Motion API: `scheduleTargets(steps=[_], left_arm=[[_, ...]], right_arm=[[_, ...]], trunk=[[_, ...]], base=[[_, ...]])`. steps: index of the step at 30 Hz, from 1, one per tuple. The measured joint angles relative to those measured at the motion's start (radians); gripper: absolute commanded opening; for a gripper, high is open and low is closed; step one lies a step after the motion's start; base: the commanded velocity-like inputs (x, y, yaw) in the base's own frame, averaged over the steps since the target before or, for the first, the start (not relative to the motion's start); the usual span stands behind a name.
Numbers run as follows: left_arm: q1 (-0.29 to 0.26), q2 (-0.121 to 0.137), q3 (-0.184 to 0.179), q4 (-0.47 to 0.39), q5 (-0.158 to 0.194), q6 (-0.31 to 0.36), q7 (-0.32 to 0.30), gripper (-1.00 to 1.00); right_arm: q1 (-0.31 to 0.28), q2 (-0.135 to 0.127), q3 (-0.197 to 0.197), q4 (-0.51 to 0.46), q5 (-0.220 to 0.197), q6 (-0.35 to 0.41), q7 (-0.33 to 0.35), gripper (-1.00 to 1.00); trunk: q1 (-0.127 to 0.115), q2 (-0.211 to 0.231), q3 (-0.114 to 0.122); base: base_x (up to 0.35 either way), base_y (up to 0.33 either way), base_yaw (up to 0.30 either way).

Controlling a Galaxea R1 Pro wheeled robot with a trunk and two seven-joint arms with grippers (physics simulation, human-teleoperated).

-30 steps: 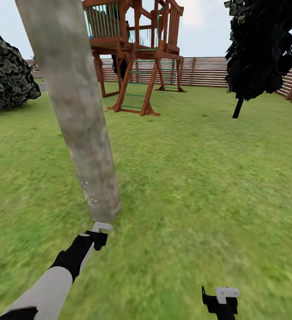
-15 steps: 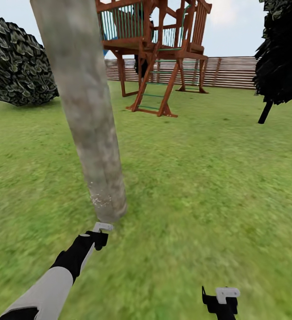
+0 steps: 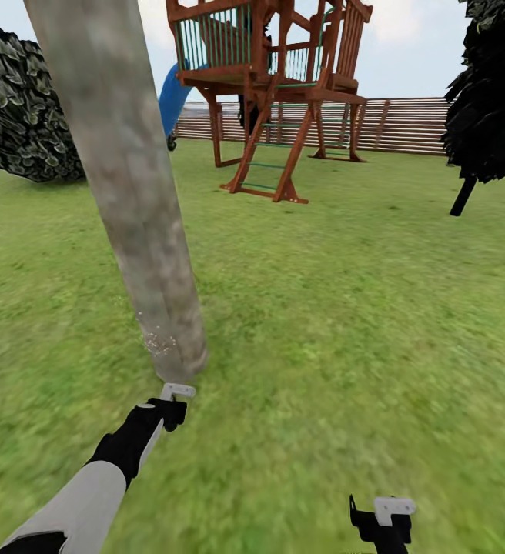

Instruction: In the garden, pick up the pesticide atomizer on the floor and spray pesticide onto both trees until each tree trunk is fully covered.

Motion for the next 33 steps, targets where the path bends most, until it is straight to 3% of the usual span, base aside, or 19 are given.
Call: scheduleTargets(steps=[5,8,12,14,16,18,20,23,25,26,27,28,30,33], left_arm=[[-0.013,-0.001,-0.005,-0.053,0.004,0.012,-0.004,-1.0],[-0.021,-0.01,-0.012,-0.106,0.004,0.058,-0.008,-1.0],[-0.096,-0.017,-0.014,-0.138,0.004,0.156,-0.031,-1.0],[-0.119,-0.009,-0.017,-0.14,0.001,0.17,-0.085,-1.0],[-0.146,0.008,-0.019,-0.14,-0.007,0.173,-0.163,-1.0],[-0.158,0.037,-0.015,-0.14,-0.019,0.176,-0.195,-1.0],[-0.176,0.047,-0.023,-0.14,-0.013,0.22,-0.235,-1.0],[-0.236,0.049,-0.1,-0.134,-0.014,0.259,-0.283,-1.0],[-0.245,0.058,-0.106,-0.132,-0.021,0.272,-0.286,-1.0],[-0.25,0.082,-0.108,-0.132,-0.029,0.29,-0.289,-1.0],[-0.253,0.121,-0.109,-0.132,-0.028,0.3,-0.305,-1.0],[-0.263,0.167,-0.11,-0.133,-0.032,0.304,-0.363,-1.0],[-0.266,0.173,-0.111,-0.136,-0.021,0.308,-0.388,-1.0],[-0.27,0.143,-0.113,-0.14,-0.01,0.312,-0.397,-1.0]], right_arm=[[0.0,0.0,0.0,0.0,0.0,0.0,0.0,1.0],[0.0,0.0,0.0,0.0,0.0,0.0,-0.001,1.0],[0.0,0.0,0.0,0.0,0.0,0.0,0.0,1.0],[0.0,0.0,0.0,0.0,0.0,0.0,0.0,1.0],[0.0,0.0,0.0,0.0,0.0,0.001,0.0,1.0],[0.0,-0.001,0.0,0.0,0.0,0.001,0.0,1.0],[0.0,-0.002,0.0,0.0,0.0,0.001,0.0,1.0],[0.0,-0.002,0.0,0.001,0.001,0.001,0.001,1.0],[0.0,-0.002,0.0,0.001,0.001,0.001,0.001,1.0],[0.0,-0.002,0.0,0.001,0.001,0.001,0.001,1.0],[0.0,-0.002,0.0,0.001,0.001,0.001,0.001,1.0],[0.0,-0.002,0.0,0.001,0.001,0.001,0.001,1.0],[0.0,-0.002,0.0,0.001,0.001,0.001,0.001,1.0],[0.0,-0.002,0.0,0.001,0.001,0.001,0.001,1.0]], trunk=[[0.0,0.0,0.0],[0.0,0.0,0.0],[0.0,0.0,0.0],[0.0,0.0,0.0],[0.0,0.0,0.0],[0.0,0.0,0.0],[0.0,0.0,0.0],[0.0,0.0,0.0],[0.0,0.0,0.0],[0.0,0.0,0.0],[0.0,0.0,0.0],[0.0,0.0,0.0],[0.0,0.0,0.0],[0.0,0.0,0.0]], base=[[-0.049,-0.192,0.274],[-0.002,-0.018,0.276],[0.0,-0.002,0.275],[0.0,0.0,0.197],[0.0,0.0,0.036],[0.0,0.0,0.009],[0.0,0.0,0.002],[0.0,0.0,0.0],[0.0,0.0,0.0],[0.0,0.0,0.0],[0.0,0.0,0.0],[0.0,0.0,0.0],[0.0,0.0,0.0],[0.0,0.0,0.0]])
